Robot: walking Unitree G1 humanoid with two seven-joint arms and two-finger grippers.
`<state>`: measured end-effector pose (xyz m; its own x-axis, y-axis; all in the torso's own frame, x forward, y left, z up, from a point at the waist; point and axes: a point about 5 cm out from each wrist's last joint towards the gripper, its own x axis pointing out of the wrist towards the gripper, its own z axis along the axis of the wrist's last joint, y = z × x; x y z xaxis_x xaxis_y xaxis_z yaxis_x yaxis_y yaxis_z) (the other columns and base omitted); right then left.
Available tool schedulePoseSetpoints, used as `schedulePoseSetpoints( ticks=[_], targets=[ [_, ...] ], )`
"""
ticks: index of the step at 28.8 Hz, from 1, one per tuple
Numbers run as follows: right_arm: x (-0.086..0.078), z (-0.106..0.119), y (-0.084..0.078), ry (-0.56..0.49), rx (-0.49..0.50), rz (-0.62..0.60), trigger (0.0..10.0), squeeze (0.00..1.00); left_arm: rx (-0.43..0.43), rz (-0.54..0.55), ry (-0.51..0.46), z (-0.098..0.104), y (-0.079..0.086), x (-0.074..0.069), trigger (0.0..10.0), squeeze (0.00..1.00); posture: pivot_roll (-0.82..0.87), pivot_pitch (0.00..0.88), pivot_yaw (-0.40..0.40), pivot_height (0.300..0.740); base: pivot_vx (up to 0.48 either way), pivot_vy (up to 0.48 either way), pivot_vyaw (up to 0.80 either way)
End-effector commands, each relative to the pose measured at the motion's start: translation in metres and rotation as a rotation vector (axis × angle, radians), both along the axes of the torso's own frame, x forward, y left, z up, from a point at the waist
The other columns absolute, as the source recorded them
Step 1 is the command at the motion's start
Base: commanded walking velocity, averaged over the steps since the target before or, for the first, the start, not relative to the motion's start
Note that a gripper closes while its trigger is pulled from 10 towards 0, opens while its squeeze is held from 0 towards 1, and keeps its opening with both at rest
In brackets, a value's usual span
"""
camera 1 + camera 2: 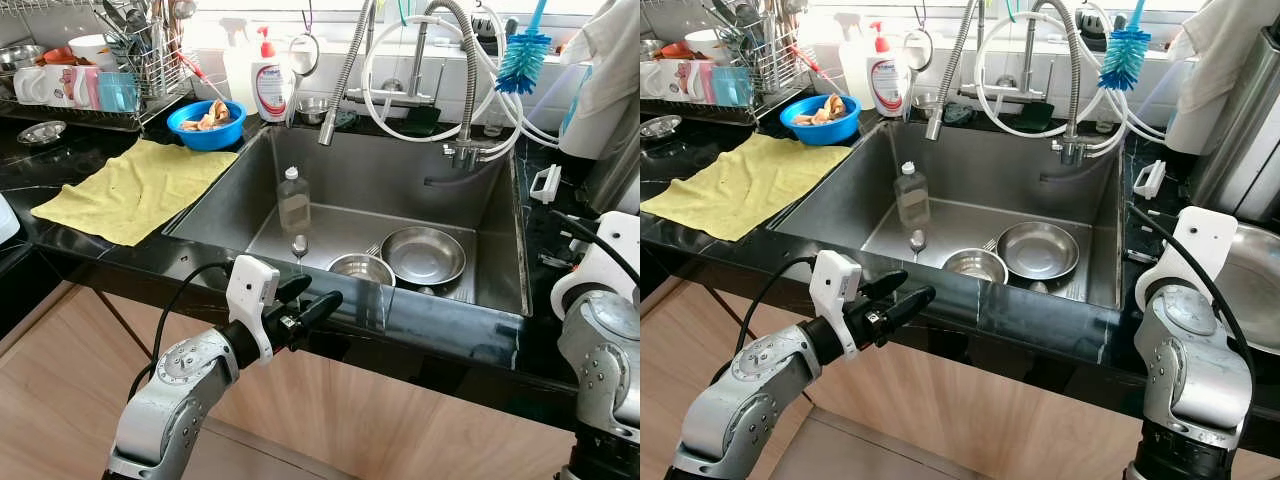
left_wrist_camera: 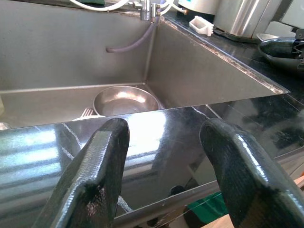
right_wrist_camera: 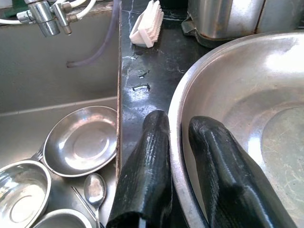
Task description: Kitchen organization
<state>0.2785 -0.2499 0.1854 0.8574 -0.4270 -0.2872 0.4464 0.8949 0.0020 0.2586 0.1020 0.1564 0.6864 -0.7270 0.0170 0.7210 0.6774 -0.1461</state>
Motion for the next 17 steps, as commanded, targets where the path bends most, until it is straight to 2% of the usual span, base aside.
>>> schedulePoseSetpoints(
  ticks=[1,6,8,10,11,12,13,17],
  targets=[
    [0.004,0.002,0.006,-0.016,0.027,0.024,0.0,0.0,0.011,-0.006,-0.022,0.003,0.001,0.001,10.0,0.0,-0.05,0.0,0.03,0.74,0.0,0.0,0.0],
    [0.009,0.022,0.017,-0.103,0.053,0.066,0.0,0.0,0.009,-0.003,-0.02,0.002,0.001,0.001,10.0,0.0,-0.05,0.0,0.03,0.74,0.0,0.0,0.0],
    [0.015,0.044,0.029,-0.202,0.07,0.126,0.0,0.0,0.006,-0.001,-0.021,0.002,0.001,0.001,10.0,0.0,-0.05,0.0,0.029,0.74,0.0,0.0,0.0],
    [0.017,0.054,0.035,-0.255,0.07,0.155,0.0,0.0,0.005,0.002,-0.021,0.002,0.001,0.002,10.0,0.0,-0.05,0.0,0.027,0.74,0.0,0.0,0.0],
    [0.018,0.059,0.039,-0.28,0.072,0.186,1.3,0.0,0.004,0.004,-0.02,0.002,0.001,0.002,10.0,0.0,-0.05,0.0,0.027,0.74,0.0,0.0,0.0],
    [0.019,0.062,0.042,-0.296,0.073,0.208,1.3,0.0,0.004,0.005,-0.02,0.001,0.001,0.002,10.0,0.0,-0.06,0.0,0.025,0.74,0.0,0.0,0.0],
    [0.02,0.068,0.048,-0.324,0.072,0.249,10.0,0.0,0.001,0.007,-0.018,0.001,0.001,0.002,10.0,0.0,-0.06,0.0,0.023,0.74,0.0,0.0,0.0],
    [0.021,0.077,0.059,-0.374,0.069,0.326,10.0,0.0,-0.003,0.012,-0.016,0.001,0.001,0.002,10.0,0.0,-0.05,0.0,0.02,0.74,0.0,0.0,0.0]
  ],
)
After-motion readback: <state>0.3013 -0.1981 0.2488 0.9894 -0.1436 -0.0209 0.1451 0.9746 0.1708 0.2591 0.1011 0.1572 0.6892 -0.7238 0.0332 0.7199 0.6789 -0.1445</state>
